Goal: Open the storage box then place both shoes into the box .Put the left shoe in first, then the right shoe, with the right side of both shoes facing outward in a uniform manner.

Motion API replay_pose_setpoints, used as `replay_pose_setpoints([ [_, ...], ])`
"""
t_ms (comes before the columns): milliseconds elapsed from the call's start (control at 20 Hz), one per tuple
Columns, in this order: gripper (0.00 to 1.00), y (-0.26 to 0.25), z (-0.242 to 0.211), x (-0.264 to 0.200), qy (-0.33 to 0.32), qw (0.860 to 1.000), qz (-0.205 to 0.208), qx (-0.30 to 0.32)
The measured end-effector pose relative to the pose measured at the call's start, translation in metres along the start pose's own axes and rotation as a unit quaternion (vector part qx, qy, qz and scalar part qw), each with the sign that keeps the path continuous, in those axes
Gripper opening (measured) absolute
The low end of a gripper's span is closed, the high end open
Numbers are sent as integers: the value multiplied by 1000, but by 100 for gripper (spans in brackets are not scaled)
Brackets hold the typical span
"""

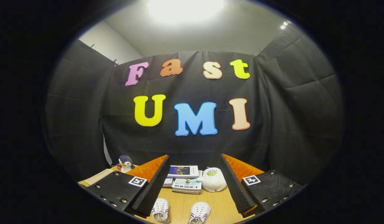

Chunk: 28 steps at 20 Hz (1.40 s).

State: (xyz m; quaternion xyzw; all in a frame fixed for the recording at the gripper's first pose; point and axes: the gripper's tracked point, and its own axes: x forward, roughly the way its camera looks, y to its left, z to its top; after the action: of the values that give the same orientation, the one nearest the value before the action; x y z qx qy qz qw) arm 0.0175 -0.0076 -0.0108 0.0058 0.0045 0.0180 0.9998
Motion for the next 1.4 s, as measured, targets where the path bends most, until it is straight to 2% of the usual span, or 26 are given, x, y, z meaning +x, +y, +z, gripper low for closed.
replay_pose_setpoints([
  [350,96,-6,-21,24,21,998,34,39],
  [600,96,2,-42,41,56,996,48,45],
  [800,96,41,-69,51,102,988,106,55],
  [1050,96,98,-108,60,163,967,174,92],
  [1400,97,171,-169,60,269,918,253,147],
])
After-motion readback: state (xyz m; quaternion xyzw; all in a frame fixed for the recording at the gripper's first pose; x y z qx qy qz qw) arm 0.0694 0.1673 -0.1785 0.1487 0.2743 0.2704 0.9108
